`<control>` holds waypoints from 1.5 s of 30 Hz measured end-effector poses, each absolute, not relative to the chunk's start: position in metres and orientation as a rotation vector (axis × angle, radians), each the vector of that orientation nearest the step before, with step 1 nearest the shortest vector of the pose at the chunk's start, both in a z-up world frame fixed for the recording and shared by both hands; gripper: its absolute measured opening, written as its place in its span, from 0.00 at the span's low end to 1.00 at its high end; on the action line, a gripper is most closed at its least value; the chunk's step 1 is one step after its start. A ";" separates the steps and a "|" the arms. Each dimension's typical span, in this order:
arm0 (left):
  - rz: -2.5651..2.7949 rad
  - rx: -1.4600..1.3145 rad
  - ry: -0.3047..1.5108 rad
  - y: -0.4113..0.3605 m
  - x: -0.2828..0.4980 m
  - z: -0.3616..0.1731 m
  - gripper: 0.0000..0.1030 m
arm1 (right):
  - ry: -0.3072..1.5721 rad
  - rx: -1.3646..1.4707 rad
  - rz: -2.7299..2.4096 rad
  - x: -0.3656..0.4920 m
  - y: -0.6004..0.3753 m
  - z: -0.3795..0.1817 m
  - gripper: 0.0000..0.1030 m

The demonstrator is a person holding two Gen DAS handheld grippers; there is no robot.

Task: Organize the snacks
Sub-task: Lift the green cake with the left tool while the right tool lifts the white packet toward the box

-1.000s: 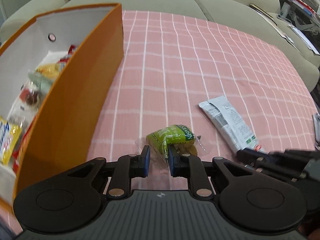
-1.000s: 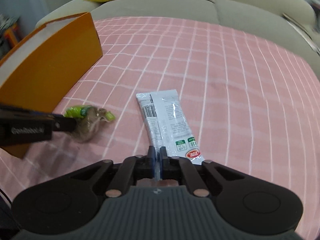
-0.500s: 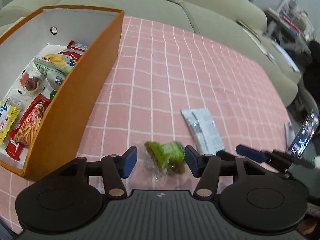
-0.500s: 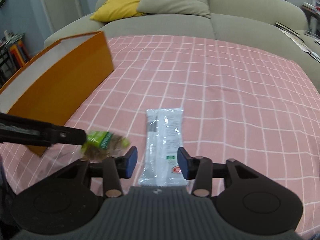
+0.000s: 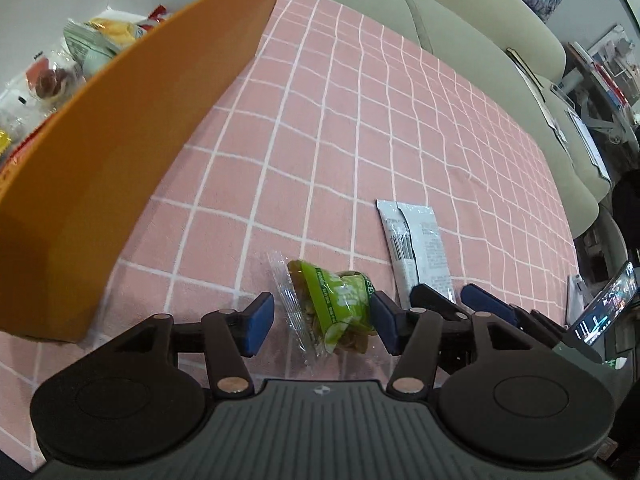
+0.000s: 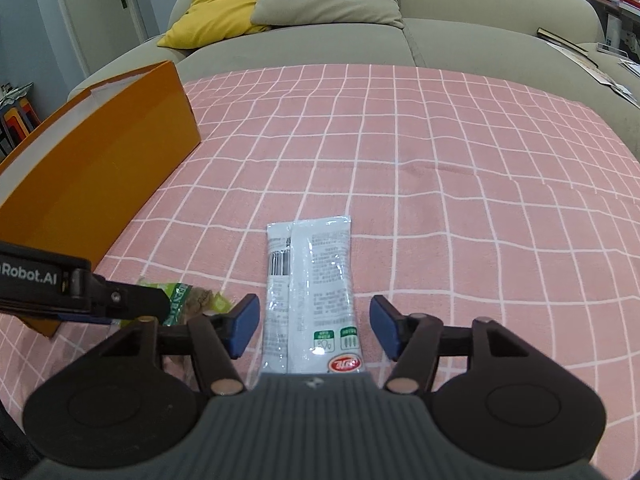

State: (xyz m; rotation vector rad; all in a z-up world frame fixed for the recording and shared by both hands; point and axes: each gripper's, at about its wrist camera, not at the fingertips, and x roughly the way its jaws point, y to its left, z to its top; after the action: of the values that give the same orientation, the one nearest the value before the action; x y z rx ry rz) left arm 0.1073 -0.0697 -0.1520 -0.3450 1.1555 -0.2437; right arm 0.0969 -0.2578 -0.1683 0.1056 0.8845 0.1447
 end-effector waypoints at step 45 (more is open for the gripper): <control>-0.238 -0.146 1.079 -0.079 0.084 -0.110 0.36 | 0.838 0.061 0.209 0.069 -0.239 -0.138 0.43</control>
State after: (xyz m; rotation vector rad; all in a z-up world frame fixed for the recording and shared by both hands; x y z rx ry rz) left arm 0.0837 -0.0785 -0.1096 -0.1460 1.0785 -0.2381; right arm 0.0687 -0.2393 -0.1377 0.0606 0.8383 0.2087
